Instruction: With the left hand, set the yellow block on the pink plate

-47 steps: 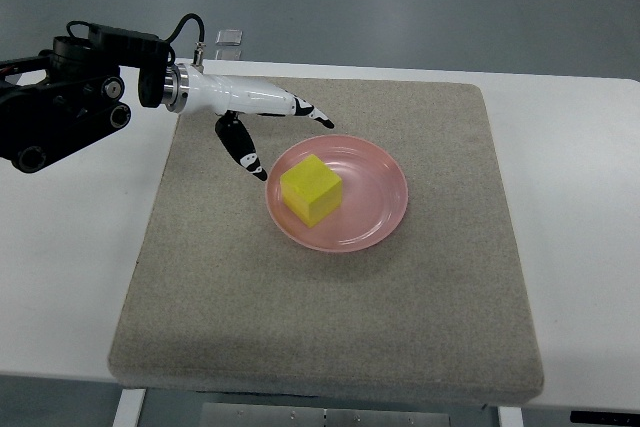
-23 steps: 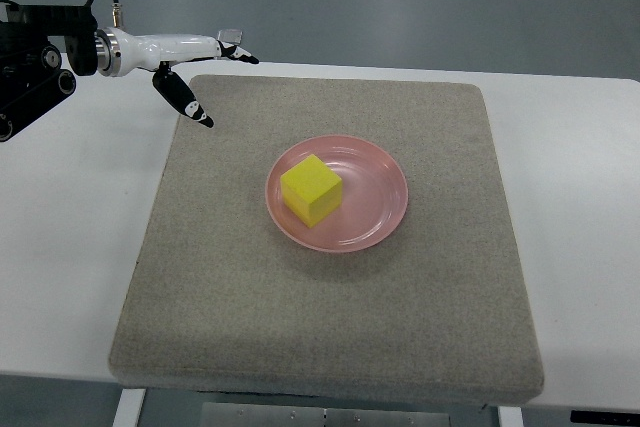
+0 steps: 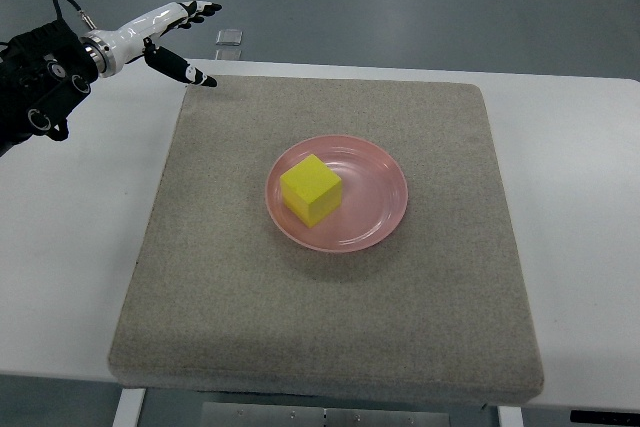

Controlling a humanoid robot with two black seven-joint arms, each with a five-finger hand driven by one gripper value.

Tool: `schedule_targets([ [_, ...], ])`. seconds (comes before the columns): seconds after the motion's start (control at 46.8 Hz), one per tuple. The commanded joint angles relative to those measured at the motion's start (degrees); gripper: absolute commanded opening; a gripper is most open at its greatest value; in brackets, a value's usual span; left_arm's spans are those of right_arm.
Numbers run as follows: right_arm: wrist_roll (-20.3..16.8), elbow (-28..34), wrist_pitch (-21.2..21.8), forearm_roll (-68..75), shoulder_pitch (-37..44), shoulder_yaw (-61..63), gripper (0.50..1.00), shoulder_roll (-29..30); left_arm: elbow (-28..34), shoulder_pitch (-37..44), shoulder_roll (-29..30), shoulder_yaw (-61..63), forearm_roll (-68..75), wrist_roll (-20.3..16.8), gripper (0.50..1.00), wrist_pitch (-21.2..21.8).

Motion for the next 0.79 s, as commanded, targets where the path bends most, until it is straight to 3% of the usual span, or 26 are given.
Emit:
schedule_targets([
  [0.0, 0.0, 0.0, 0.0, 0.0, 0.0, 0.0, 0.924, 0.0, 1.1, 0.3, -1.1, -0.1, -6.6, 2.3, 0.979, 0.1],
  [0.128, 0.0, 0.0, 0.0, 0.0, 0.0, 0.0, 0.924, 0.0, 2.0, 0.3, -2.3, 0.0, -20.1, 5.4, 0.984, 1.5],
  [0.299, 0.0, 0.0, 0.0, 0.0, 0.0, 0.0, 0.924, 0.0, 1.9, 0.6, -2.3, 0.0, -35.3, 5.4, 0.984, -0.9],
  [0.513, 0.0, 0.0, 0.0, 0.0, 0.0, 0.0, 0.924, 0.0, 1.9, 3.3, -2.7, -5.1, -39.1, 4.6, 0.984, -8.3],
  [0.769, 0.0, 0.0, 0.0, 0.0, 0.0, 0.0, 0.924, 0.0, 1.8, 3.7, -2.7, -13.8, -41.5, 5.5, 0.986, -8.3],
])
